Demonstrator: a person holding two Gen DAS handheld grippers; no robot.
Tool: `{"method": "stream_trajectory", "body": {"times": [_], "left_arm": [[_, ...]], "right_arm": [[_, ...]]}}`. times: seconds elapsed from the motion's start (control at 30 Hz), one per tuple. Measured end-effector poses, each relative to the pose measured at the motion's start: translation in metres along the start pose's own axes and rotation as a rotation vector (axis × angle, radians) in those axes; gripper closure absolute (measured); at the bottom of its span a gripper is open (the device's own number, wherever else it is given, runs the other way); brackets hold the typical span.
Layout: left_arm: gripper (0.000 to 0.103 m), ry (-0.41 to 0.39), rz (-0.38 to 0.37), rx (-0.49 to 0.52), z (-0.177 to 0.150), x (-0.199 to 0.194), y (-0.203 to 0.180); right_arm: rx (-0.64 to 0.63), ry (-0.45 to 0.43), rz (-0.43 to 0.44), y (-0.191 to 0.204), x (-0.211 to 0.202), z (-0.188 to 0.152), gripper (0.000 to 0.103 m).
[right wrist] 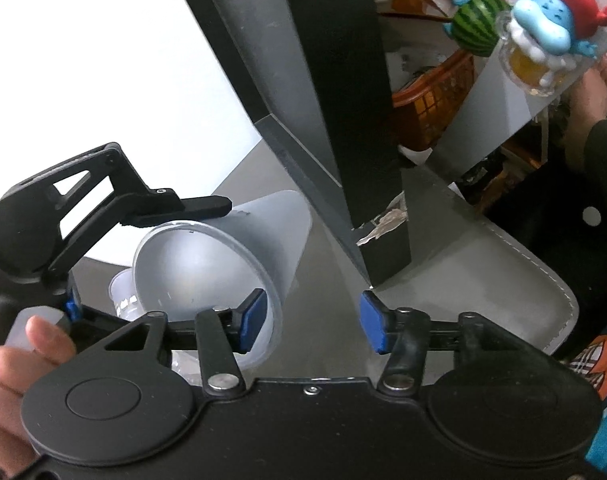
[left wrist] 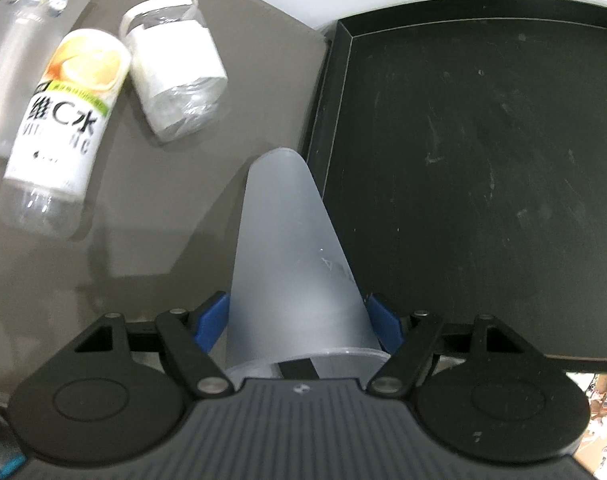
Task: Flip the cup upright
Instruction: 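Lift the frosted cup with the left gripper and rotate it rim-up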
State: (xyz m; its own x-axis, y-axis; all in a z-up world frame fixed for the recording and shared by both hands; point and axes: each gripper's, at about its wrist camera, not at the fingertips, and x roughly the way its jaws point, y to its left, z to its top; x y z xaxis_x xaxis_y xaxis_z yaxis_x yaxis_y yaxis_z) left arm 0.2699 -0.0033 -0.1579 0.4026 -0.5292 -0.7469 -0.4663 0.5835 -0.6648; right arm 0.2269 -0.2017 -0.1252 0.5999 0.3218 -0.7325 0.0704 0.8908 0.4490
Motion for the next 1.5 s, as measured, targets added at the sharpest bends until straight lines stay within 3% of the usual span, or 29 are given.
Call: {"method": "stream_trajectory", "body": {"times": [0.1, 0.13, 0.23, 0.43, 0.6, 1.0, 1.17, 1.3, 1.5], "left_arm": [[0.028, 0.008, 0.003, -0.008, -0.006, -0.001, 0.001], [0.028, 0.010, 0.005, -0.009, -0.008, -0.002, 0.002], [0.028, 0.006, 0.012, -0.008, -0.017, -0.005, 0.004], [0.028, 0.000, 0.013, 0.019, -0.027, -0.014, 0.003], [0.025, -0.080, 0.096, 0.152, -0.037, -0.033, -0.012], [0.025, -0.236, 0.132, 0.393, -0.071, -0.090, -0.030], [0.025, -0.252, 0.077, 0.426, -0.084, -0.106, -0.030], [0.025, -0.262, 0.096, 0.465, -0.095, -0.108, -0.029], [0.025, -0.262, 0.099, 0.426, -0.097, -0.110, -0.016]], "right_arm": [[-0.010, 0.019, 0.011, 0.001, 0.001, -0.002, 0.076], [-0.013, 0.027, 0.021, 0.001, 0.002, -0.002, 0.088], [-0.039, 0.051, 0.033, 0.004, 0.002, -0.003, 0.097], [-0.002, 0.105, 0.069, -0.004, -0.002, 0.001, 0.097], [0.010, 0.139, 0.077, -0.007, -0.007, 0.011, 0.098], [-0.006, 0.197, 0.085, -0.002, -0.019, 0.014, 0.098], [-0.035, 0.207, 0.079, 0.007, -0.028, 0.016, 0.098], [-0.057, 0.215, 0.074, 0.011, -0.026, 0.017, 0.098], [-0.108, 0.233, 0.053, 0.023, -0.030, 0.019, 0.098]]}}
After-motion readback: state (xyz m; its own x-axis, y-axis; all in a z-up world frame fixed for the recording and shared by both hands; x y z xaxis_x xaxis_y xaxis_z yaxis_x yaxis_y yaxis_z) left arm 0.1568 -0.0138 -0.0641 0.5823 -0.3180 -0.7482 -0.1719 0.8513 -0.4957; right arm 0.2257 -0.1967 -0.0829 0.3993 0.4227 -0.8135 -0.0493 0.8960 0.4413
